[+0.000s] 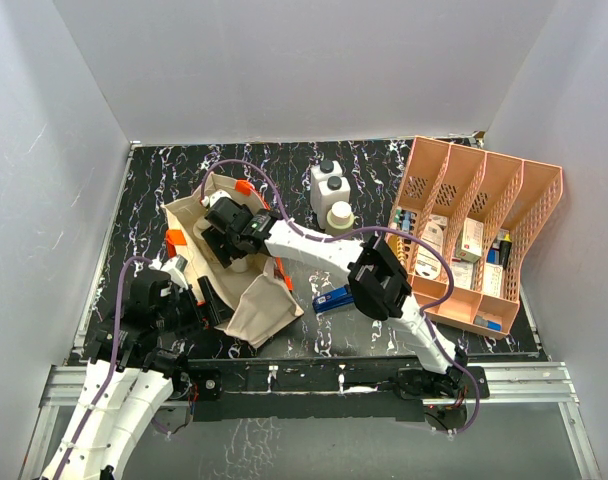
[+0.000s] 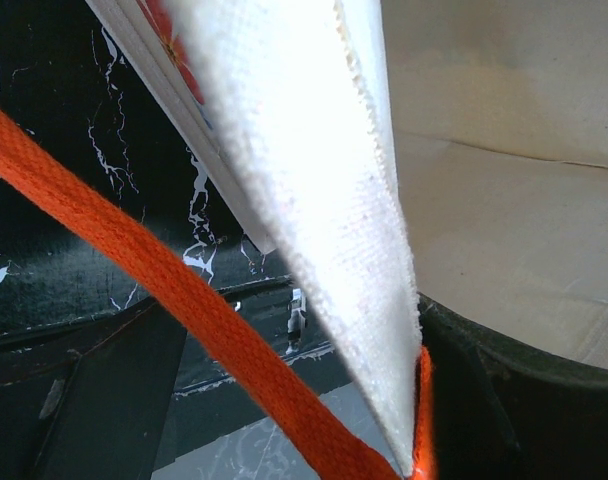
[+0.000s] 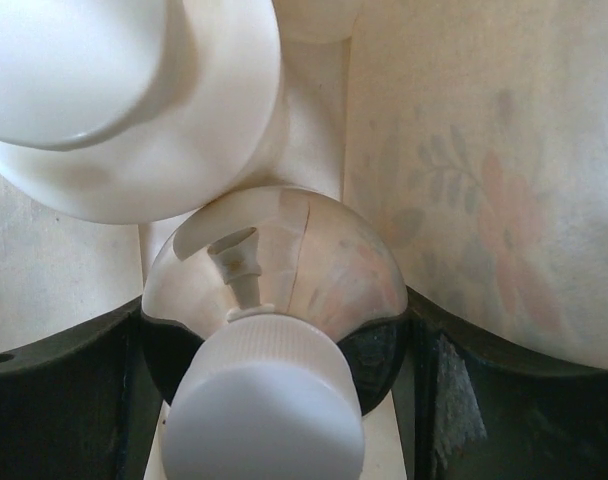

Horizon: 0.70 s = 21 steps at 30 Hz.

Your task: Take the personal care products out of the canvas bag

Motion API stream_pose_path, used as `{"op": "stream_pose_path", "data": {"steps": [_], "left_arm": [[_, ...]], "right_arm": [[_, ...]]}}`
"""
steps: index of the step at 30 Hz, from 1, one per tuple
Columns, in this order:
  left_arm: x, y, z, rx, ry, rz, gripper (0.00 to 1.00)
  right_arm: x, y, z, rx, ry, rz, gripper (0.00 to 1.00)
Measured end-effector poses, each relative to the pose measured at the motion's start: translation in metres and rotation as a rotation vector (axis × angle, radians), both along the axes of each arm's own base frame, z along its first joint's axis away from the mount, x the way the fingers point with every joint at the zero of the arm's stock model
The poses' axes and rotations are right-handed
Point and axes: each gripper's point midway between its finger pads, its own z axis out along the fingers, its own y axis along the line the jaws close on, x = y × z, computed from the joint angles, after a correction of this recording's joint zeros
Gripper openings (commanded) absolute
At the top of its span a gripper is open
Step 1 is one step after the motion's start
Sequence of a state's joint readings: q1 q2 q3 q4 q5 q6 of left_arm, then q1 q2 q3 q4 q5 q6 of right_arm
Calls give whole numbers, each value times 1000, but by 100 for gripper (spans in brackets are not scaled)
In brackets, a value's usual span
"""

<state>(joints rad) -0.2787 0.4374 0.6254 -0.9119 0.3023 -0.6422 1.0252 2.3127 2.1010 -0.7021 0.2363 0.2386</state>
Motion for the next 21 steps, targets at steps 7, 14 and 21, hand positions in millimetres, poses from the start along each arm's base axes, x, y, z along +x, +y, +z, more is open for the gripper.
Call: {"op": "stream_pose_path", "data": {"steps": [7,14,21], "left_arm": [[0,0,0,1,0,-3,83],[0,0,0,-1,-1,-5,83],[0,0,0,-5,-2,-5,83]], "right_arm": [[-6,2,3,10,33,26,11],[-13,7,10,59,71,39,8],[-21,10,54,179,66,39,8]]}}
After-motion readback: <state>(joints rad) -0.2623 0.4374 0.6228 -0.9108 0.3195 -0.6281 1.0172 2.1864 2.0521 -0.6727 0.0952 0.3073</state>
